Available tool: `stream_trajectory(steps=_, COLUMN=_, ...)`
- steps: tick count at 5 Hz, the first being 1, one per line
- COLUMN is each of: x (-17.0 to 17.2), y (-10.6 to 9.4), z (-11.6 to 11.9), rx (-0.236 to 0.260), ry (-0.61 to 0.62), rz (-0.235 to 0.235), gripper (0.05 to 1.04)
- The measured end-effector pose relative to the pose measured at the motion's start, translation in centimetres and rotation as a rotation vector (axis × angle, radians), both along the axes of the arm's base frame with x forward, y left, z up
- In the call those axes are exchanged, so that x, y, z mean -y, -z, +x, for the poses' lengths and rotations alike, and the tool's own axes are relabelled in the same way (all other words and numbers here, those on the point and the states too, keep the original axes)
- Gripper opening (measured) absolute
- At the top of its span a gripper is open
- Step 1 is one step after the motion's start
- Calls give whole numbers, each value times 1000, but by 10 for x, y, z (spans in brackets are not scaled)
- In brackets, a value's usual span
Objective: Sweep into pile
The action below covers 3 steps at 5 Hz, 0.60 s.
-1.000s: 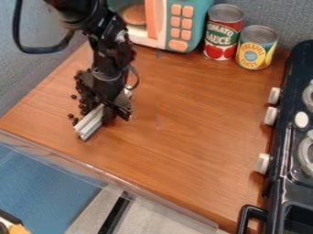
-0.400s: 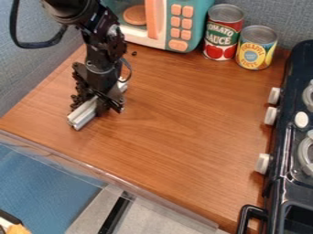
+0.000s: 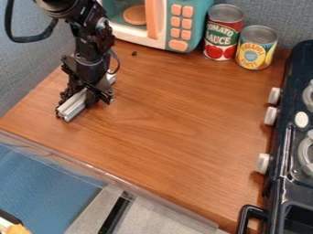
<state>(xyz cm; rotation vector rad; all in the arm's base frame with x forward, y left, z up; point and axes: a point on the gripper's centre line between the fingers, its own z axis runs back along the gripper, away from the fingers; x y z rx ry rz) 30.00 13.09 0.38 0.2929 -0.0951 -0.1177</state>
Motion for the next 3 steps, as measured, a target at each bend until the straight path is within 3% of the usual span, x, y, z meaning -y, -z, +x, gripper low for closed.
stream_trajectory(steps=3, x=-10, y=0, z=4, rx=-2, ry=-21, rz=-5, gripper=394)
